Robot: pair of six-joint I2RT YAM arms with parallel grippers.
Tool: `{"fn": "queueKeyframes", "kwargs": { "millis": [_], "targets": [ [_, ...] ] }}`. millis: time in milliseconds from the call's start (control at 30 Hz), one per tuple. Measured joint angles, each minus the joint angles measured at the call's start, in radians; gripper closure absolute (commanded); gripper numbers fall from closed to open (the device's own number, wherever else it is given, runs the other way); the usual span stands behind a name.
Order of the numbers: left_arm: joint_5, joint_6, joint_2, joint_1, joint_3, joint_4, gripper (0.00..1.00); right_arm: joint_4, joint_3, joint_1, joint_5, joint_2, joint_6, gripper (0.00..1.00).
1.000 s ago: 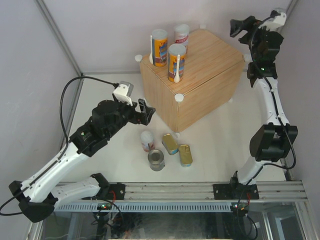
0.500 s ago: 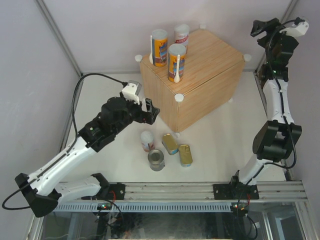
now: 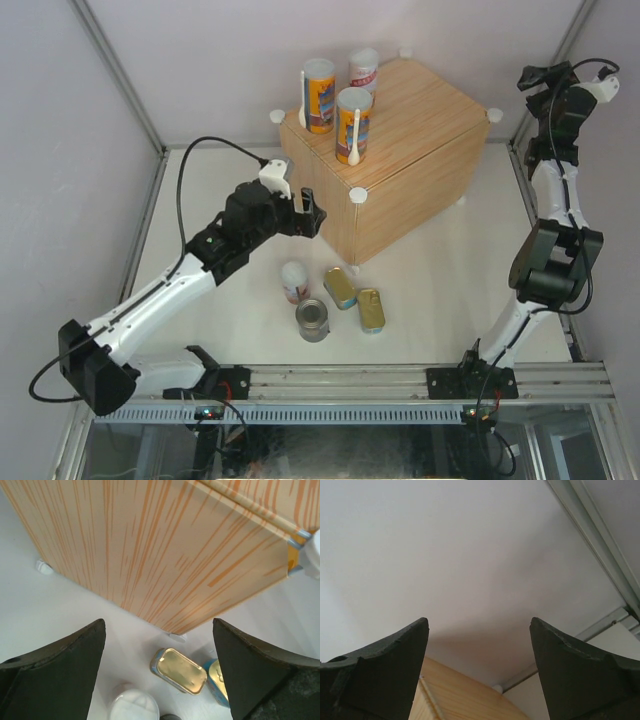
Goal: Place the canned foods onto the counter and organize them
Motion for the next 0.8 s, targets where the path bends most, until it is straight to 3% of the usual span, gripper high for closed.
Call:
{"fn": "queueKeyframes", "kwargs": {
  "millis": [500, 800],
  "targets": [
    [0.07, -0.063, 0.089, 0.011, 0.0, 0.114, 0.1, -0.01, 0.021, -0.034, -0.054, 0.179, 0.162, 0.2],
    [0.089, -0.078, 0.09, 0.011, 0.0, 0.144, 0.1, -0.041, 0.188, -0.034, -0.176, 0.369, 0.27, 0.21]
  ]
}}
